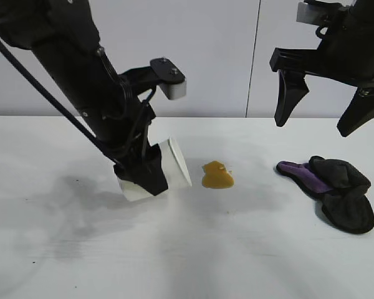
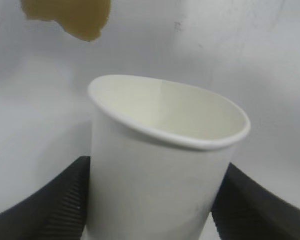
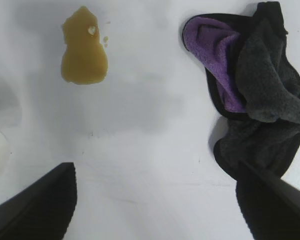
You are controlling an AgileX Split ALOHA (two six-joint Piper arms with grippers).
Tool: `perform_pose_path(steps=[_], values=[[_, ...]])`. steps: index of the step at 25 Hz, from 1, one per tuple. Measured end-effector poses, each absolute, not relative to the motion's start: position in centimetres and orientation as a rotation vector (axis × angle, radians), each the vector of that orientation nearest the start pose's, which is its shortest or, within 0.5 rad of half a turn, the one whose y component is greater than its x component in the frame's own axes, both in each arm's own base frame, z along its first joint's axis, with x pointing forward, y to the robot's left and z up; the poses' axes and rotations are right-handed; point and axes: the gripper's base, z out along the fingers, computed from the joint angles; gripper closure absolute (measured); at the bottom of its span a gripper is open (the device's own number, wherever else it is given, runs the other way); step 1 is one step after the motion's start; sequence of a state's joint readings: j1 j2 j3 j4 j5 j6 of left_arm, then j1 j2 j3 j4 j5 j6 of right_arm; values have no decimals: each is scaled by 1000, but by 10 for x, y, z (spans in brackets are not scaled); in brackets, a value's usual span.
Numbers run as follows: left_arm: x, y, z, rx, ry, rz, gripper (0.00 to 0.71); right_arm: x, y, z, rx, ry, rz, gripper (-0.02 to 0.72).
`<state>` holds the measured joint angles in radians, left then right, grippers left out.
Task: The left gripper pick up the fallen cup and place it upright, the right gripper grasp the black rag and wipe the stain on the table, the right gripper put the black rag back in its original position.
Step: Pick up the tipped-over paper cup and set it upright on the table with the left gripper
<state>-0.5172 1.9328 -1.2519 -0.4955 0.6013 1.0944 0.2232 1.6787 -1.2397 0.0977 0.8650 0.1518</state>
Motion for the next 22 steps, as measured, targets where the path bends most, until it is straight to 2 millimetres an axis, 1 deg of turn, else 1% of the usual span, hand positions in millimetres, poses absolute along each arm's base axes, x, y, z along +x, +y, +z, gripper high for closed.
perform_pose_path(steps=[5, 7, 10, 11, 13, 14, 18, 20, 22], values=[[341, -173, 179, 1392, 2148, -423, 245, 333, 83, 249, -30, 2802, 211, 102], [344, -159, 185, 1329, 2083, -464, 245, 333, 83, 249, -30, 2802, 211, 102], [348, -146, 193, 1266, 1924, -537, 245, 333, 83, 249, -30, 2802, 211, 102], [350, -142, 195, 1212, 1885, -572, 245, 333, 83, 249, -30, 2802, 211, 102], [350, -133, 195, 1167, 1773, -604, 245, 333, 83, 249, -31, 2802, 211, 102], [349, -127, 195, 1170, 1717, -606, 245, 333, 83, 249, -31, 2802, 211, 102], [340, -106, 186, 1209, 1592, -633, 245, 333, 83, 249, -31, 2802, 211, 102], [341, -101, 180, 1218, 1545, -669, 247, 333, 83, 249, -30, 2800, 214, 102], [346, -101, 170, 1208, 1517, -743, 252, 334, 83, 249, -27, 2792, 219, 102]])
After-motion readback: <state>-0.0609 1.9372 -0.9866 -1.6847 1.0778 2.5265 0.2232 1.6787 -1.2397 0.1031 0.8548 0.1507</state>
